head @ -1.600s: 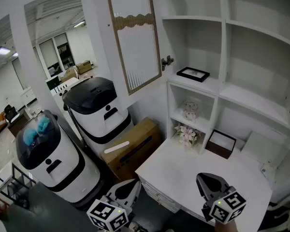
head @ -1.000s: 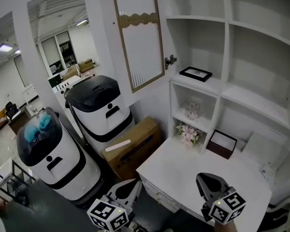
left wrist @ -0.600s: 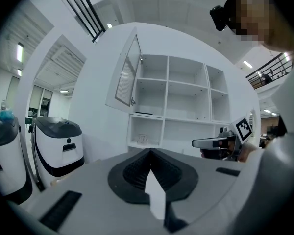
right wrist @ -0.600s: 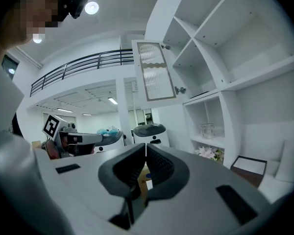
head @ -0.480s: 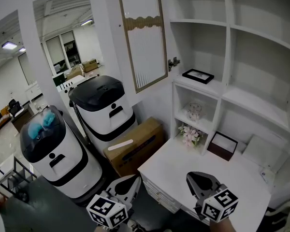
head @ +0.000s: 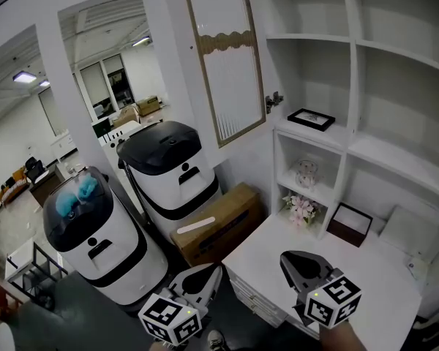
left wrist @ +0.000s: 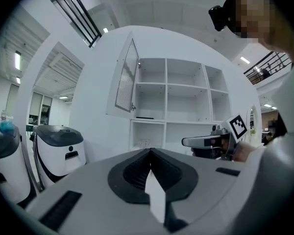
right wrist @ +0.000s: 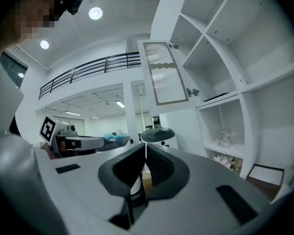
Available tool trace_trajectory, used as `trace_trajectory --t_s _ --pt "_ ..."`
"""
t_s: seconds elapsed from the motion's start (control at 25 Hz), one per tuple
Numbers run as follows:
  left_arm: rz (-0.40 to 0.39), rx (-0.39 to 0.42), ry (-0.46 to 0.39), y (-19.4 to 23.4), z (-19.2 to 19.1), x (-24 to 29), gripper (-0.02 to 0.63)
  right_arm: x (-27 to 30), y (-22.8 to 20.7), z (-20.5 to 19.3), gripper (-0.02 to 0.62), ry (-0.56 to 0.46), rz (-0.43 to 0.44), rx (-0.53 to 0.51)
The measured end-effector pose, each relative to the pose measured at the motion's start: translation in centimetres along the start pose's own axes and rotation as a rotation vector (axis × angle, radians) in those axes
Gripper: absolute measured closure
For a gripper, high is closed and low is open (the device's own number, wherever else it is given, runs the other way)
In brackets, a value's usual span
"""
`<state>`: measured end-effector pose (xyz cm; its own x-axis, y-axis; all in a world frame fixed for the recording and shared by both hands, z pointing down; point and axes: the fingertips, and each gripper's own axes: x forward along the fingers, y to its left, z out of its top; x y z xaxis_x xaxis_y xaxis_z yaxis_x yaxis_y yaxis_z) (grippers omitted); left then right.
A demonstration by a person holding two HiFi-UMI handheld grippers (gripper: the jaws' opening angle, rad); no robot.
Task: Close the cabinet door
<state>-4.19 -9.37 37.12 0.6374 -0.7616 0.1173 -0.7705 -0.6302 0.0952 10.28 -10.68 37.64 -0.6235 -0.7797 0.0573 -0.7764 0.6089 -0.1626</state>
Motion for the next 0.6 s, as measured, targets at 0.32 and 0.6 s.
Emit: trace_trajectory --t_s 0.32,0.6 --pt "-0.051 -0.004 -0.008 3.1 0.6 2.1 0.601 4.5 -0.5 2.5 0.588 -0.042 -0.035 -0.013" --pt "-0.094 -0.013 -0.005 7.6 1.2 3.4 0.601 9.7 -0.1 4.3 0.586 -0.07 -0.066 -0.016"
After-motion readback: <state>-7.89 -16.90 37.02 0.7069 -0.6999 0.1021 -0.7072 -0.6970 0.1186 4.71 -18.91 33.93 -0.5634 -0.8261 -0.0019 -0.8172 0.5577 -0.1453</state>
